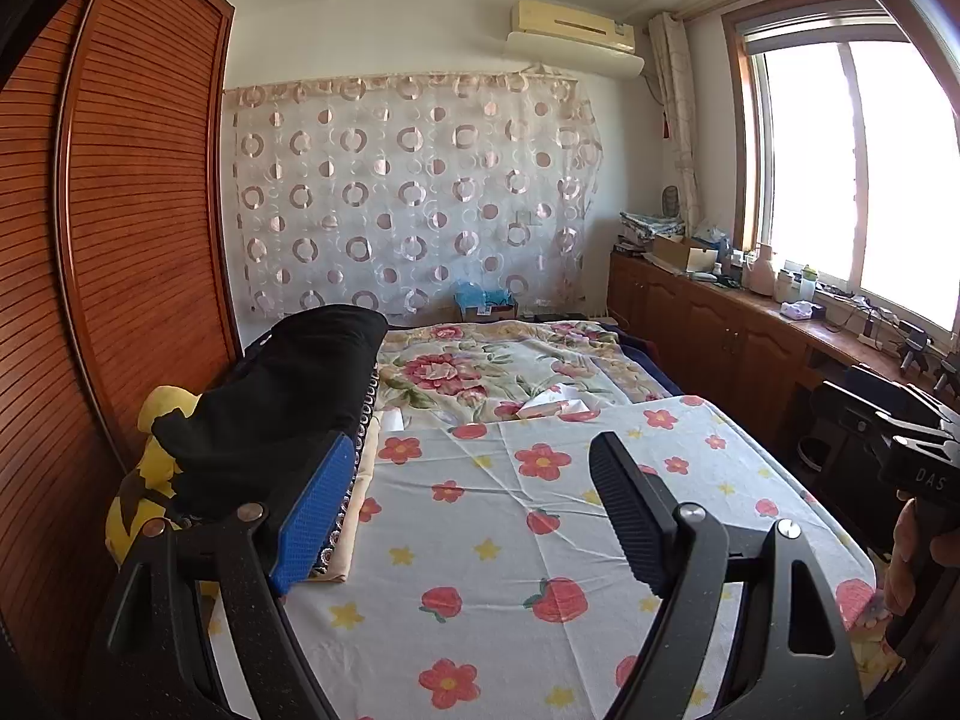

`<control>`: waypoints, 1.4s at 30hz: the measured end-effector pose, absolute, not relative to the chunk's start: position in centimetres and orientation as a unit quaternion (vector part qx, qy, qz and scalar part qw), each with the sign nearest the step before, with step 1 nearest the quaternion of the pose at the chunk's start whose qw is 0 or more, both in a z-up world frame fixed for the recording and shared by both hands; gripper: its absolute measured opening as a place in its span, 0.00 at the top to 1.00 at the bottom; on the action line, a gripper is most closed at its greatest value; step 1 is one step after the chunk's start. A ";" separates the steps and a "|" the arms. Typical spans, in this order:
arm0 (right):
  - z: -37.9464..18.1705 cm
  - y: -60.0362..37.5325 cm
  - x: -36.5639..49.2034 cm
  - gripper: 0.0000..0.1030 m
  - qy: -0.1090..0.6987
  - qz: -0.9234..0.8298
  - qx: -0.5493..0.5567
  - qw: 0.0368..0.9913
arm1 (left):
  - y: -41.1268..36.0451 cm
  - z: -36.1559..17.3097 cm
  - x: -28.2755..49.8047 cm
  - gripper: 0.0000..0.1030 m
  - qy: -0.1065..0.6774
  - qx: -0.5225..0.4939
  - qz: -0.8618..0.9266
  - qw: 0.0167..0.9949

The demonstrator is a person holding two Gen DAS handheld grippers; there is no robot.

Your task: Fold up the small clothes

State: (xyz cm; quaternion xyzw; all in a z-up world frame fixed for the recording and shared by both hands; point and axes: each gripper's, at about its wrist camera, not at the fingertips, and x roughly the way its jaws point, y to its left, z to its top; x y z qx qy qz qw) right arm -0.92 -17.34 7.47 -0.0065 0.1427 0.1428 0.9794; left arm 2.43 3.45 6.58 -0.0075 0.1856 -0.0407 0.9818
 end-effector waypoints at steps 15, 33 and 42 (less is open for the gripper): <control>7.2 -18.4 -0.4 0.16 0.143 0.146 -0.008 0.979 | 3.4 6.6 2.5 0.21 0.185 -0.005 -0.040 0.982; 7.0 -18.7 0.0 0.16 0.145 0.146 -0.009 0.979 | 3.6 6.4 2.5 0.21 0.184 -0.003 -0.039 0.982; 7.0 -18.8 0.2 0.16 0.144 0.146 -0.009 0.979 | 3.6 6.3 2.5 0.21 0.183 -0.002 -0.039 0.982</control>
